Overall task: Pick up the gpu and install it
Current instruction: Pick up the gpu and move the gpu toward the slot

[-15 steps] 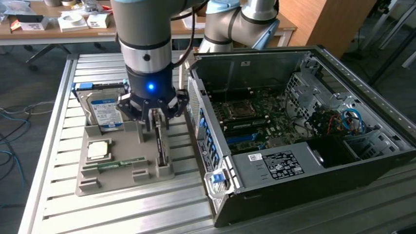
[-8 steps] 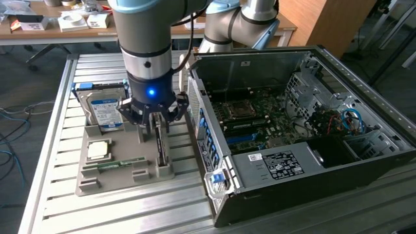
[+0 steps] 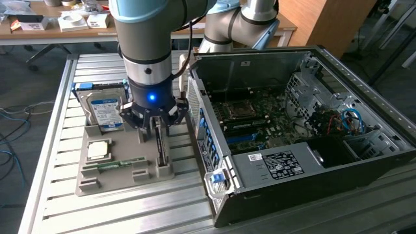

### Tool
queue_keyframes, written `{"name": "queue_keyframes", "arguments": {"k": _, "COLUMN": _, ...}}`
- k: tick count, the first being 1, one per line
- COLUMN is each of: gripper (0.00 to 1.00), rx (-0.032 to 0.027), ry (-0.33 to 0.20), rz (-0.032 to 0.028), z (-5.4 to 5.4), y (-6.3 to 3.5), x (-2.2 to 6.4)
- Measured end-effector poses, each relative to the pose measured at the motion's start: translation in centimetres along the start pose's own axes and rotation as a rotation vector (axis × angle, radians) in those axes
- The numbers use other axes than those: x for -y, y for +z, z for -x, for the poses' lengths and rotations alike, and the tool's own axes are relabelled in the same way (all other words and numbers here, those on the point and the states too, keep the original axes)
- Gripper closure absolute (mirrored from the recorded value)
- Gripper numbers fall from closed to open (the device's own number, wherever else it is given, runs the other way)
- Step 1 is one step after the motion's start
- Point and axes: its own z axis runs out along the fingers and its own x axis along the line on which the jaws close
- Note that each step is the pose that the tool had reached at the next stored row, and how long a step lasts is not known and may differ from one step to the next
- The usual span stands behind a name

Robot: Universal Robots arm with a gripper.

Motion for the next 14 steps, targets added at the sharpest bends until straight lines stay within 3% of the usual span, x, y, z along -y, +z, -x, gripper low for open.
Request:
{"name": "queue_keyframes", "arguments": {"k": 6, "gripper": 0.53, "rx": 0.0000, "ry": 0.000, "rz": 0.0000, "z": 0.0, "y": 0.02, "x": 0.00}}
{"name": "queue_keyframes", "arguments": {"k": 14, "gripper": 0.53, "rx": -0.0001, "ry": 0.000, "rz": 0.0000, "z": 0.0, "y": 1.04, "x": 0.05}}
